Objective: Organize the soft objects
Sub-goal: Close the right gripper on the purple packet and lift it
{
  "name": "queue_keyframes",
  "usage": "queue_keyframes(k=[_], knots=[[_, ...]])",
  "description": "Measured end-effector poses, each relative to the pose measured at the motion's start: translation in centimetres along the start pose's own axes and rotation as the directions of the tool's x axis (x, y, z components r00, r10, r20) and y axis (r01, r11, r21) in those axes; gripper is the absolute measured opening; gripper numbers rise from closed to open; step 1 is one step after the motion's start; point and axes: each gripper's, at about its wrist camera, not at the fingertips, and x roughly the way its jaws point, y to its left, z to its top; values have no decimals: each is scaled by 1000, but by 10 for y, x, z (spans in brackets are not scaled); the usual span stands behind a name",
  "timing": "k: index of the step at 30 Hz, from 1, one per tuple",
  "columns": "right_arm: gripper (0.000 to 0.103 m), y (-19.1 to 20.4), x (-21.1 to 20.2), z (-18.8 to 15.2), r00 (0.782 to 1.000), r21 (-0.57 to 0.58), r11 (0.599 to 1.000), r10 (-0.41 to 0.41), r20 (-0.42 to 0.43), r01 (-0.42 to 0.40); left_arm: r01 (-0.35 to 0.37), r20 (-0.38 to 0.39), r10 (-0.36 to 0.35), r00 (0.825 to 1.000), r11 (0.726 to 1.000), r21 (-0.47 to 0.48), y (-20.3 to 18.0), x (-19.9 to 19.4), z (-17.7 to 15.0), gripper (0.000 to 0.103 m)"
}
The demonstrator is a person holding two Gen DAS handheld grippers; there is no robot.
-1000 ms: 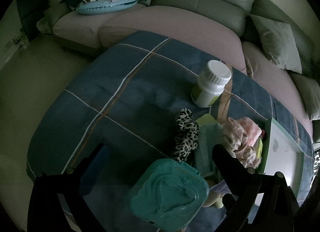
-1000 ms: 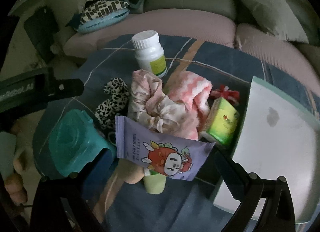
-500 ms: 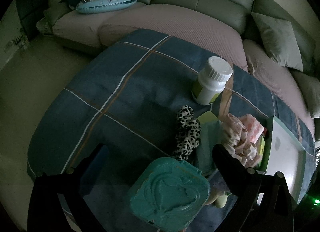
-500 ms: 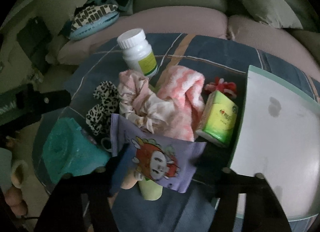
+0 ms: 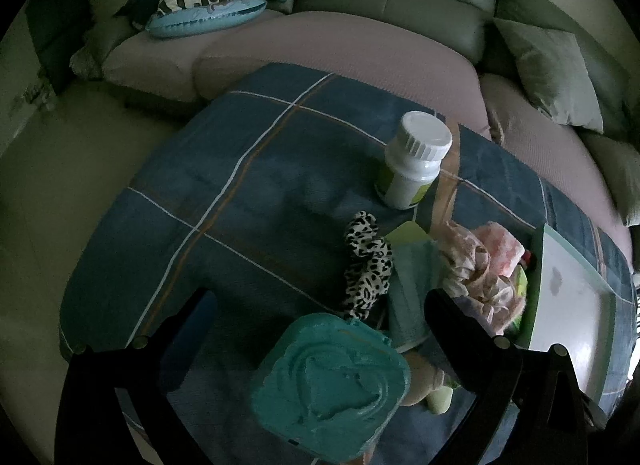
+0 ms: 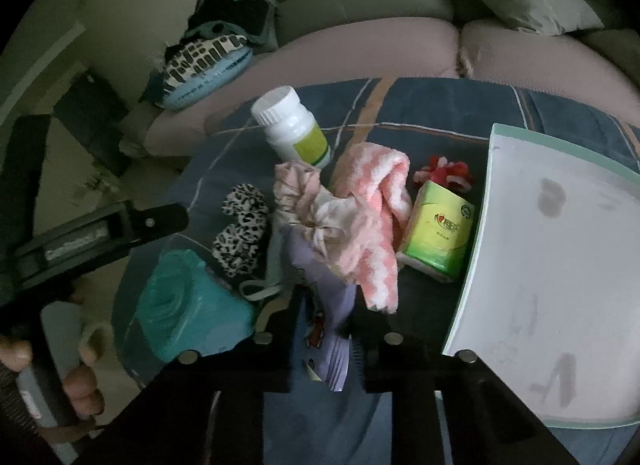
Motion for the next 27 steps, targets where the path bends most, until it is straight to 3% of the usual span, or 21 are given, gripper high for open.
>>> queue_keyframes(k=[9, 15, 22, 27], knots=[[11, -4, -30, 3, 993, 24, 995, 100, 63, -101, 15, 38, -16, 999, 1000, 10, -9, -13, 0, 103], [11, -11, -59, 12, 979, 43, 989, 133, 153, -142, 52, 59, -52, 997, 999, 4, -20, -19, 3, 103], [11, -44, -95, 18, 964, 118, 992, 9, 267, -42, 69, 68, -73, 995, 996, 60, -46, -21, 3, 103], [11, -75, -115, 19, 945, 193, 980, -107, 308, 48, 134, 59, -139, 988, 988, 81, -65, -21, 2, 103]])
